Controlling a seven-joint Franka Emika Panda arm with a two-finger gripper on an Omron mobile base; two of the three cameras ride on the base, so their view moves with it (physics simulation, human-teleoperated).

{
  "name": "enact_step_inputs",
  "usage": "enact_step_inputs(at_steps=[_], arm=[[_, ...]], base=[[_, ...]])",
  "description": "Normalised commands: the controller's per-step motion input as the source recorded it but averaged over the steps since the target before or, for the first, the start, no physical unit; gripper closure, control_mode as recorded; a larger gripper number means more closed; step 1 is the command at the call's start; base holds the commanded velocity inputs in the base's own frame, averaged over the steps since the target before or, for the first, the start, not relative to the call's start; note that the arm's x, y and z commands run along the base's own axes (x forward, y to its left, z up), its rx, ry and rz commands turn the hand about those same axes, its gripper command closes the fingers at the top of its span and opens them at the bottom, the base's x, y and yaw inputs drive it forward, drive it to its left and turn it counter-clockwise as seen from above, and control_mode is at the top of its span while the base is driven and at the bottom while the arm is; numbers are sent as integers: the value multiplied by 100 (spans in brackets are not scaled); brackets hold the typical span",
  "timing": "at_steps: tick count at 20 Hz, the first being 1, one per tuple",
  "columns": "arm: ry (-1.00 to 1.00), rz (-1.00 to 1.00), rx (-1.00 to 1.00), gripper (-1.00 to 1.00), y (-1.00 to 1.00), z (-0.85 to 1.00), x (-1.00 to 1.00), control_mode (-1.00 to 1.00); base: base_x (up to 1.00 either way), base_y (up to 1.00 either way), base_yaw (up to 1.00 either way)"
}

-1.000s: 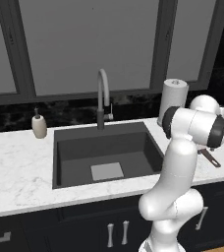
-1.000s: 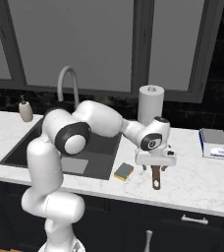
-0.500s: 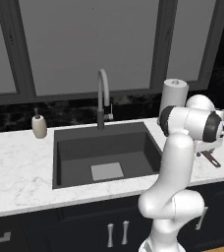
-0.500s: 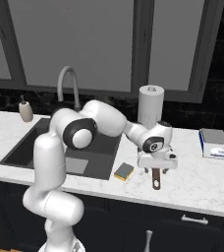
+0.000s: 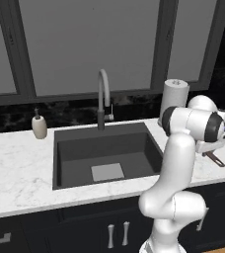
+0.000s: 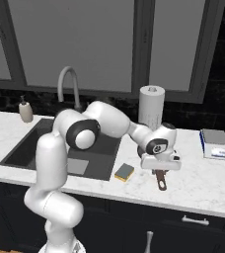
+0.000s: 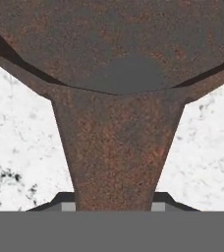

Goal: Pick the pan and sponge and place them into the sink. Then turn on the water.

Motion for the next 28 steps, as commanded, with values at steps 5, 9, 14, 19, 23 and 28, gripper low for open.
enact_step_inputs(at_steps=[5,9,14,19,23,28], arm=[[0,5,5,100,2,51,-6,-100],[0,7,-6,100,37,89,-11,-100],[0,9,-20,100,95,54,-13,-100],[-2,14,-9,100,100,27,-5,-100],[-5,26,1,100,97,1,0,-100],[0,32,7,100,80,0,2,-100]], base=[[0,0,0],[0,0,0],[0,0,0],[0,0,0],[0,0,0],[0,0,0]])
